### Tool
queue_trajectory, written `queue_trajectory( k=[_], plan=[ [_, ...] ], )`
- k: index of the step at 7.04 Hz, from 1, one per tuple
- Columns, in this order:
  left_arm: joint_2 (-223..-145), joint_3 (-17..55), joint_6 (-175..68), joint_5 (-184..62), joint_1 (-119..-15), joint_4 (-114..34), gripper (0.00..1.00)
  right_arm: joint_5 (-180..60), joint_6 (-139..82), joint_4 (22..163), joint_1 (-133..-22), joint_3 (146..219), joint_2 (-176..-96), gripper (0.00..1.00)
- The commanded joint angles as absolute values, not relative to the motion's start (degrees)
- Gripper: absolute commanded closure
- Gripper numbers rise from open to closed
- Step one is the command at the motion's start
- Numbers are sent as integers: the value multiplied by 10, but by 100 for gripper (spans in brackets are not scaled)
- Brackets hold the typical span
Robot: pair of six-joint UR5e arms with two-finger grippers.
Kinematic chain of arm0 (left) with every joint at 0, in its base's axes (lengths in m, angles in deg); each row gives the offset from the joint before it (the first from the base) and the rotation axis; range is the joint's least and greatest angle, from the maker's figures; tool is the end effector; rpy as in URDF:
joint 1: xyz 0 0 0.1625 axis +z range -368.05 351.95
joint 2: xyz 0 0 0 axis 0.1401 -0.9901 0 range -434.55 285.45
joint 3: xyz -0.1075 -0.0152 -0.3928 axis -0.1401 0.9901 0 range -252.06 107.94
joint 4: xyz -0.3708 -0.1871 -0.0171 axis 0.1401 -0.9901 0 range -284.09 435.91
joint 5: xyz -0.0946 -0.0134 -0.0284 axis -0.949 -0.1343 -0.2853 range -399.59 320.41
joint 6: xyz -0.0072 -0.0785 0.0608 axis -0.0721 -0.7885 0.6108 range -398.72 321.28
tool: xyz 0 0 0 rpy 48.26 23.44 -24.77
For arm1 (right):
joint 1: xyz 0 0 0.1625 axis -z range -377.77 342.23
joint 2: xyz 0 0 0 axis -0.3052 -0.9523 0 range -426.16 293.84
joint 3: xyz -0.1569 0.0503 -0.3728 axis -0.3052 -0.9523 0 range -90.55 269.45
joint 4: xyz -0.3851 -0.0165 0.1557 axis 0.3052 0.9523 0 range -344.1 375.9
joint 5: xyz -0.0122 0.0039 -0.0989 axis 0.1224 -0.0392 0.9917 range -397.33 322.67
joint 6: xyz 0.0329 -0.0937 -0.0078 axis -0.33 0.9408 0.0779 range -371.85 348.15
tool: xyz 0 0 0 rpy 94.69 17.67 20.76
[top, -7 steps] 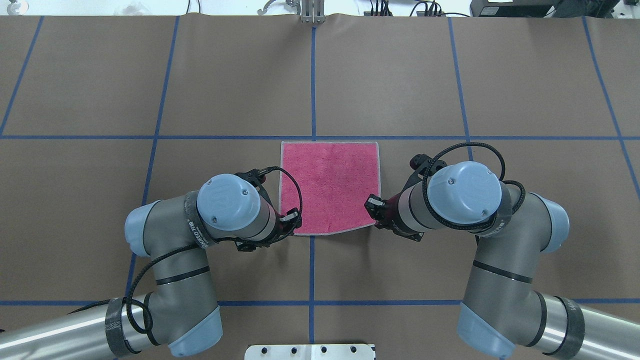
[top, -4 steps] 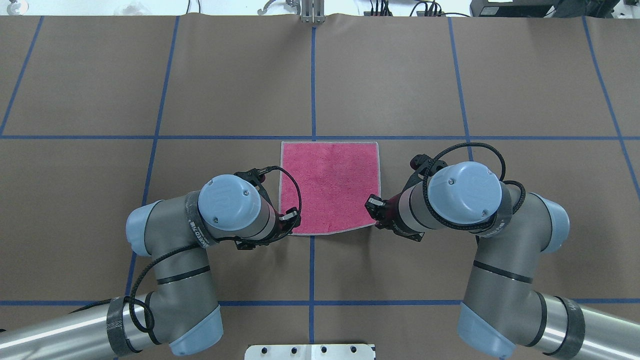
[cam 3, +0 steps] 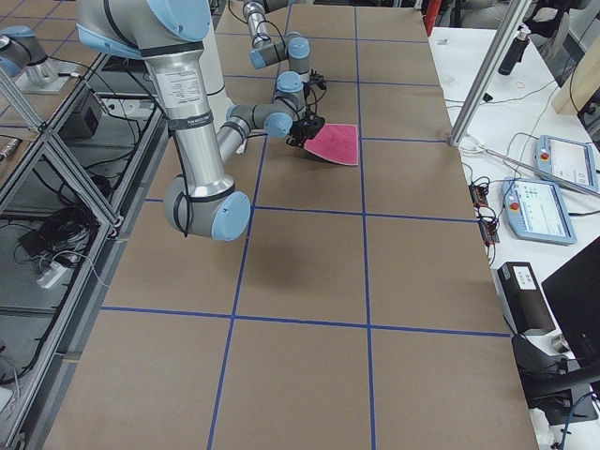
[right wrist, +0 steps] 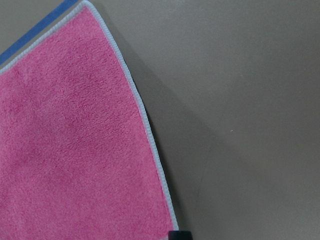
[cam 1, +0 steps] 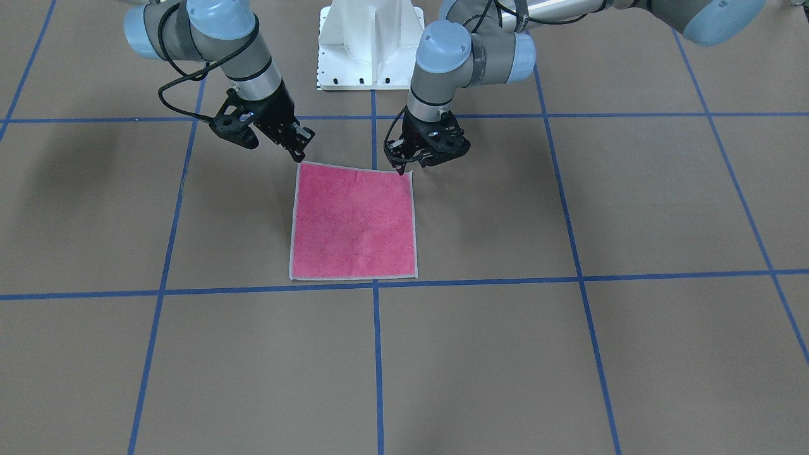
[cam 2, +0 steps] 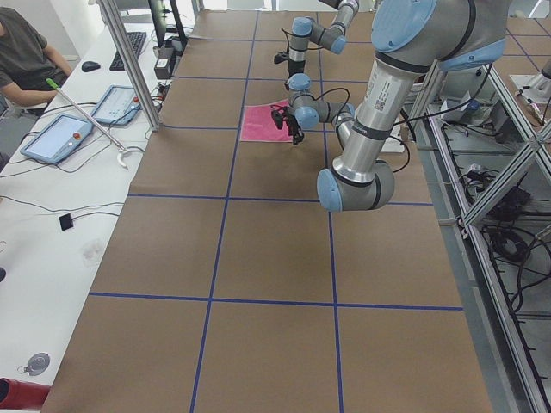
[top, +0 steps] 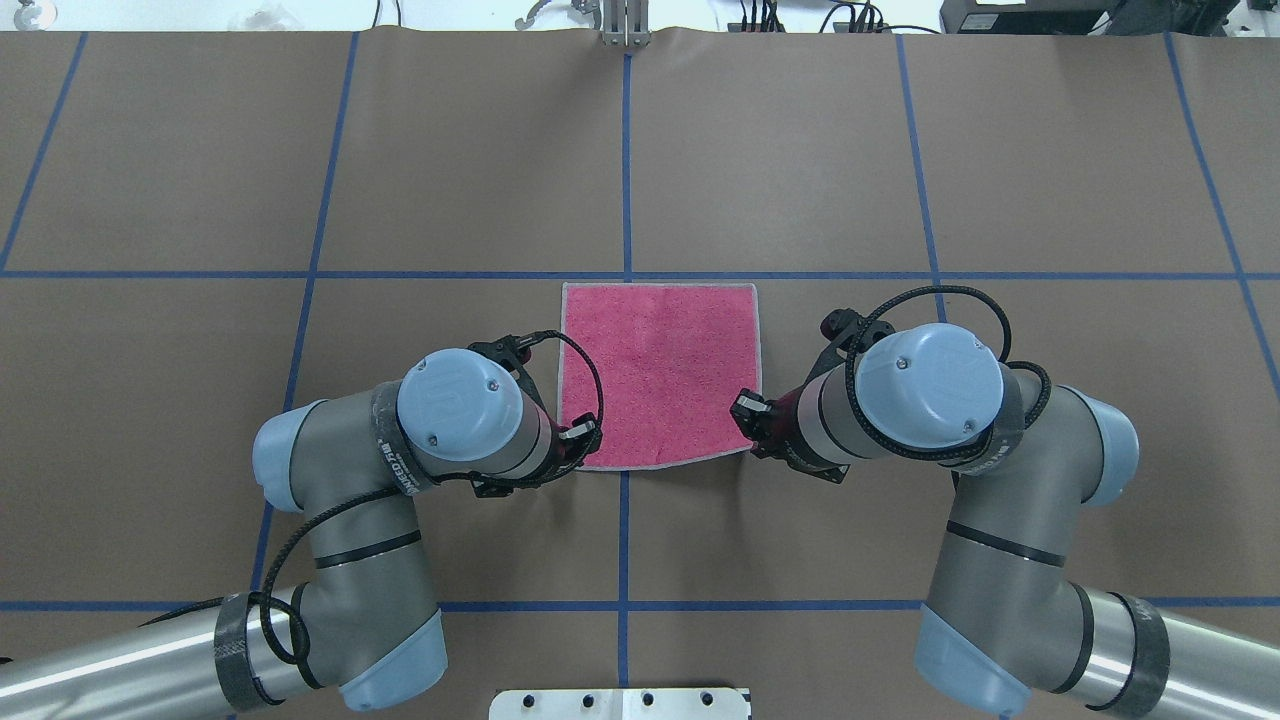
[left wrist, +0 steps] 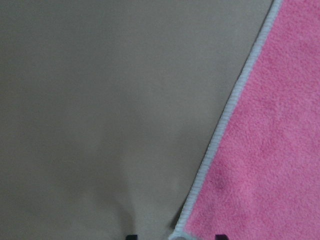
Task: Fold towel twice with both arms
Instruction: 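Pinch the towel corner with the left gripper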
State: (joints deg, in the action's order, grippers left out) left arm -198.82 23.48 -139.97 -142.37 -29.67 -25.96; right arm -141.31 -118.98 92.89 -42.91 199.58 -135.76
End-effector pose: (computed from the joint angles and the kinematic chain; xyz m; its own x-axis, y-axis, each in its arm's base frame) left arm 0.5818 -0.3502 0.2291 0.5267 -0.4134 -0.7427 0.3066 0.9073 -0.2876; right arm -0.4772 -0.3446 0.2658 0.4444 0.5244 0.7262 -0.3843 0.8439 -0.3742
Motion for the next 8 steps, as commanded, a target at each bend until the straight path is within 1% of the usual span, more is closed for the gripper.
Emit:
queue_trajectory(
  k=[1,4,6,8],
  plan=[
    [-1988,233,-1400,-1422,-297,-260,43,-1413,-1190,929,-429,1996,-1359,100],
    [-1988,231,-1400,-1422,-297,-260,43,-1413,-1190,929,-429,1994,-1359,100],
    [-1988,231,-1400,-1422,-297,-260,47,-1413,-1190,929,-429,1994,-1359,100],
    [-1995,226,-1400,-1420,-297,-260,48,-1413,-1190,929,-429,1994,-1359,100]
  ],
)
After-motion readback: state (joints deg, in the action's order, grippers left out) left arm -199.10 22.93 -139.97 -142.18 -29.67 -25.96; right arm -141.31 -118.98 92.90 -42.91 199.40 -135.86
